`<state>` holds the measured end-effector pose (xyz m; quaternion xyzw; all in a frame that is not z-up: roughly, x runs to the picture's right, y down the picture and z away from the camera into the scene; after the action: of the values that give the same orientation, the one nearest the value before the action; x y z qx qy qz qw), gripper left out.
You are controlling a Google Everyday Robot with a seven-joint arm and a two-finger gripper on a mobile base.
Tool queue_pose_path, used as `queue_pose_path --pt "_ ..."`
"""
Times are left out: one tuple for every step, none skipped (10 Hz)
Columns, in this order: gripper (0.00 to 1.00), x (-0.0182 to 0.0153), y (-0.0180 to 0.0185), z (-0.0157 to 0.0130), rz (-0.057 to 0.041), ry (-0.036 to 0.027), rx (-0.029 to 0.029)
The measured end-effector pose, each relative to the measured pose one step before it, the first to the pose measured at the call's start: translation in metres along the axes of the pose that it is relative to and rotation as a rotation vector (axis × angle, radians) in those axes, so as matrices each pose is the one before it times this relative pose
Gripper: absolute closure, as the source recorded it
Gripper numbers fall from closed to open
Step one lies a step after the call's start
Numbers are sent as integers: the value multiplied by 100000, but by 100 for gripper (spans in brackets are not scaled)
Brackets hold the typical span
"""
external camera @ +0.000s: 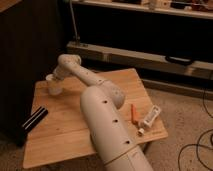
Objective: Pick up the ceramic cup
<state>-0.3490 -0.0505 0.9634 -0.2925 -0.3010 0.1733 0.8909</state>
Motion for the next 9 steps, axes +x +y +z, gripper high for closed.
queue_pose_path --pt "98 322 330 -951 -159 169 -2039" --pt "100 -150 8 -1319 -81 -1014 -939" --pt "100 -69 409 -2681 -704 -2854 -3676" --pt "100 295 646 -2087 -1685 -1026 -2525" --pt "100 742 1020 -2301 -2758 159 -1682" --pt "100 848 1798 -2380 -3506 720 -1407" --pt "100 952 1665 -1755 -2651 831 -510" --pt "100 935 2041 -1841 -2982 674 -399" --pt "100 617 2023 -1710 -2962 269 -323"
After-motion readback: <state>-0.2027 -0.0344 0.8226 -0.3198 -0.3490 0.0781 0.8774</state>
